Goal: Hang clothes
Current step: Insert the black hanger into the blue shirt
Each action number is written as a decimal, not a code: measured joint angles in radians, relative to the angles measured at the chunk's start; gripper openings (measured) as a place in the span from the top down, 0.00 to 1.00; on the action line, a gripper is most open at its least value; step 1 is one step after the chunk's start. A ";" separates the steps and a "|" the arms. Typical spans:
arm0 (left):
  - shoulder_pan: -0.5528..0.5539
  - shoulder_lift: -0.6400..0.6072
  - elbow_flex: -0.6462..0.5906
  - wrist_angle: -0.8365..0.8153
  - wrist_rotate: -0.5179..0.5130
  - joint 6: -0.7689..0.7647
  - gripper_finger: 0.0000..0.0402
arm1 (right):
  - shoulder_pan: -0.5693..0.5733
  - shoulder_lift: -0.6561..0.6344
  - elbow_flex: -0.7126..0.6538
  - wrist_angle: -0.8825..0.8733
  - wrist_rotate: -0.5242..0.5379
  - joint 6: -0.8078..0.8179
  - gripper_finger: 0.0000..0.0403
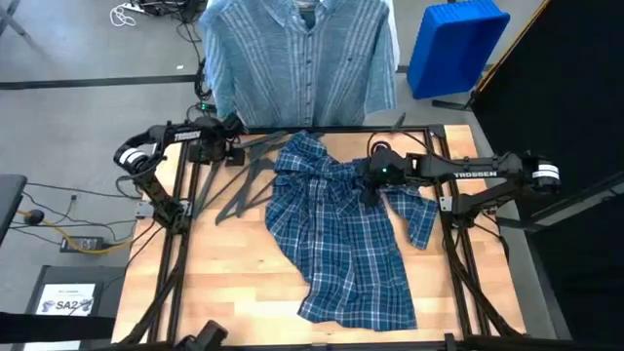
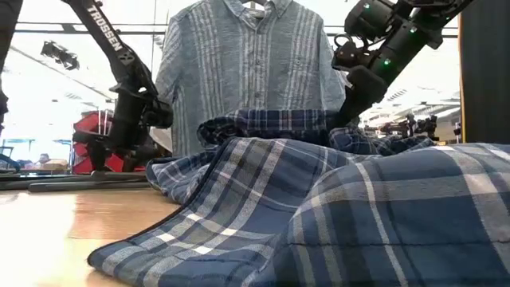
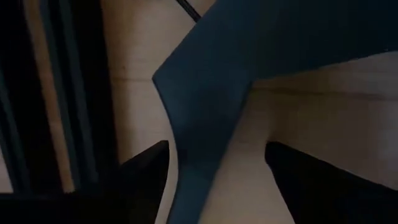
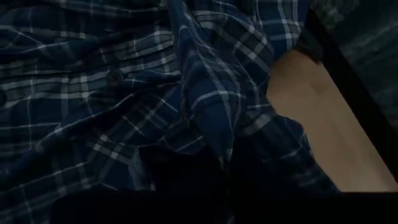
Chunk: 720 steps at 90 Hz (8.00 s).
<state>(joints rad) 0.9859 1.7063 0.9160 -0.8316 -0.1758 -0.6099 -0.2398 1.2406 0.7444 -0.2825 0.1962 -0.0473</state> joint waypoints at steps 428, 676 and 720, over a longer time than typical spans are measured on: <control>-1.019 0.140 0.651 0.316 -1.351 0.865 0.83 | -0.244 -0.342 0.059 0.072 -0.254 0.297 1.00; -1.122 0.216 0.649 0.650 -1.340 0.750 0.83 | -0.175 -0.229 0.059 -0.080 -0.656 0.103 0.83; -1.125 0.212 0.652 0.672 -1.299 0.811 0.69 | -0.174 -0.284 0.056 -0.077 -0.580 0.034 0.99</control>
<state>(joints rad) -0.1390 1.9183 1.5677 -0.1601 -1.4749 0.2007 -0.4137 0.9565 0.8005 -0.3596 -0.3839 -0.0128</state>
